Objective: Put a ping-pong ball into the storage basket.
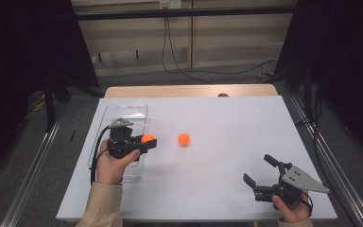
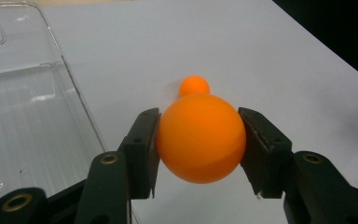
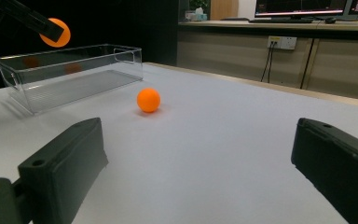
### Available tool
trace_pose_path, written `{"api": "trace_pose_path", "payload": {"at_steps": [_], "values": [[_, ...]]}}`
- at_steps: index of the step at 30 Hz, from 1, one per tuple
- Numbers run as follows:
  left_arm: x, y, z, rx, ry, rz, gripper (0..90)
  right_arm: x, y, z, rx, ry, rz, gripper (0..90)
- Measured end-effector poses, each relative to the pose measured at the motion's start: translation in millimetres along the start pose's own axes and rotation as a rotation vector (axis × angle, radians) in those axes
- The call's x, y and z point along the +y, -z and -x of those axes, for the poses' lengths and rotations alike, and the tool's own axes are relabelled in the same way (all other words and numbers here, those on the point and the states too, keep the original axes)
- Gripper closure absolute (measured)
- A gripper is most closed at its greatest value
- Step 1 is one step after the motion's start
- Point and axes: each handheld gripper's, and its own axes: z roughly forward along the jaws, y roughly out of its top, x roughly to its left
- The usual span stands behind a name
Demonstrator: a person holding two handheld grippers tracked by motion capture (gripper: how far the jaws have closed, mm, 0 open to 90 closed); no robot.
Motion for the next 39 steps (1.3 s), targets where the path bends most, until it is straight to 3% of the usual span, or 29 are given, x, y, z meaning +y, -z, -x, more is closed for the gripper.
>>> {"api": "trace_pose_path", "payload": {"at_steps": [39], "values": [[-2.6, 13.2, -19.3, 0.056, 0.013, 0.021, 51.1, 0.4, 0.1, -0.2, 0.002, 0.002, 0.001, 2.3]]}}
